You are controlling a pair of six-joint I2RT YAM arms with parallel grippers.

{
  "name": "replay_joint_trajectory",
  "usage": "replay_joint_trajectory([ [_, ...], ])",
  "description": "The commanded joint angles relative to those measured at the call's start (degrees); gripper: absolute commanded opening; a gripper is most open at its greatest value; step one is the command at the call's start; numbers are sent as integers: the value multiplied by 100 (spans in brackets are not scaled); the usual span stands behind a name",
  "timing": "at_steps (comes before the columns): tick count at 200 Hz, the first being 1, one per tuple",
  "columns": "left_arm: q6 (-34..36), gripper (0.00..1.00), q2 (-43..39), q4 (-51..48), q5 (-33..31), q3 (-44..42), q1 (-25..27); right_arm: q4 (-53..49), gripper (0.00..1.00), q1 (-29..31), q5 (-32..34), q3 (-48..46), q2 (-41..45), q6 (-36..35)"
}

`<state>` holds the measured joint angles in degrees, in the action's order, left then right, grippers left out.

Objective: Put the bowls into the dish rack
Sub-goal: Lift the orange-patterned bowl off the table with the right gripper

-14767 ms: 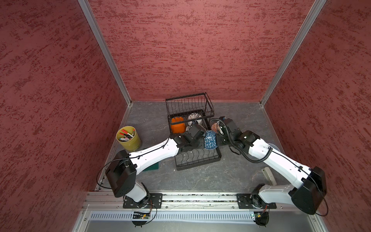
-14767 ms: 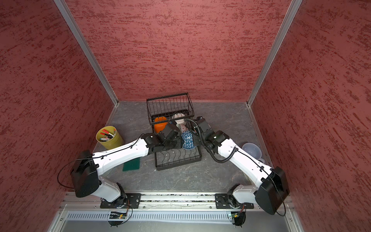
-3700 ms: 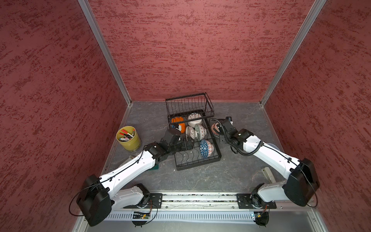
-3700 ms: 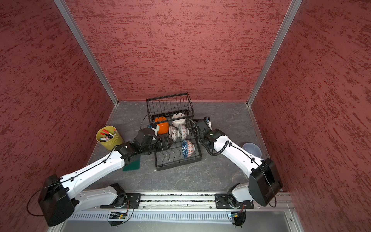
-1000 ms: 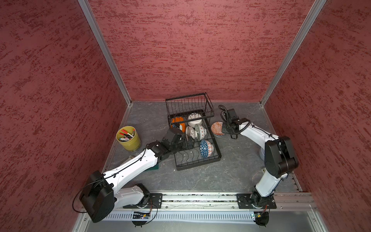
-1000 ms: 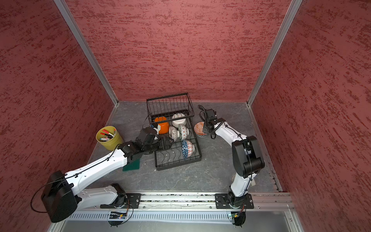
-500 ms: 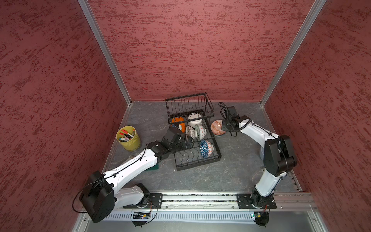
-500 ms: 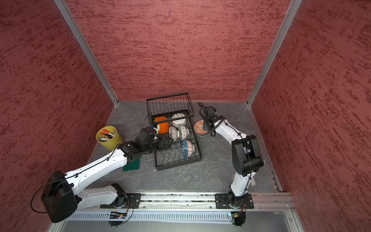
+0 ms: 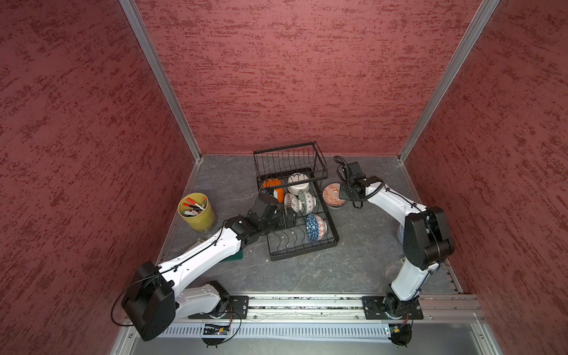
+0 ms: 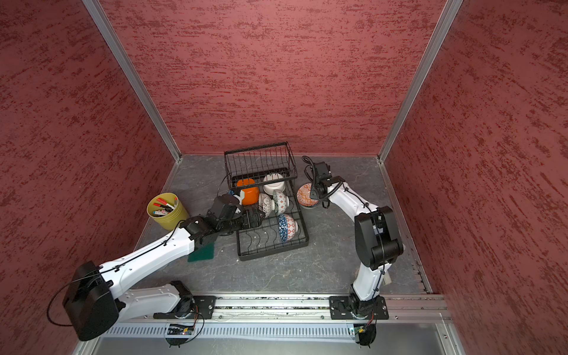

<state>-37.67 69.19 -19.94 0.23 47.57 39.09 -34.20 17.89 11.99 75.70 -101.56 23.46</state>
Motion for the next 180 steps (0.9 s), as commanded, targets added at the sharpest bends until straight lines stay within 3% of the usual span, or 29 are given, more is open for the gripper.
replay_joint_trajectory([
  [1,22,100,-90,-8,-56,-73,-38,106,0,30,339,260,381,-102],
  [106,-10,100,-298,-15,-130,-233,-88,-29,0,38,682,165,1096,-463],
  [180,-42,100,-445,-87,-220,-251,-147,-298,0,227,693,-235,2093,-484],
])
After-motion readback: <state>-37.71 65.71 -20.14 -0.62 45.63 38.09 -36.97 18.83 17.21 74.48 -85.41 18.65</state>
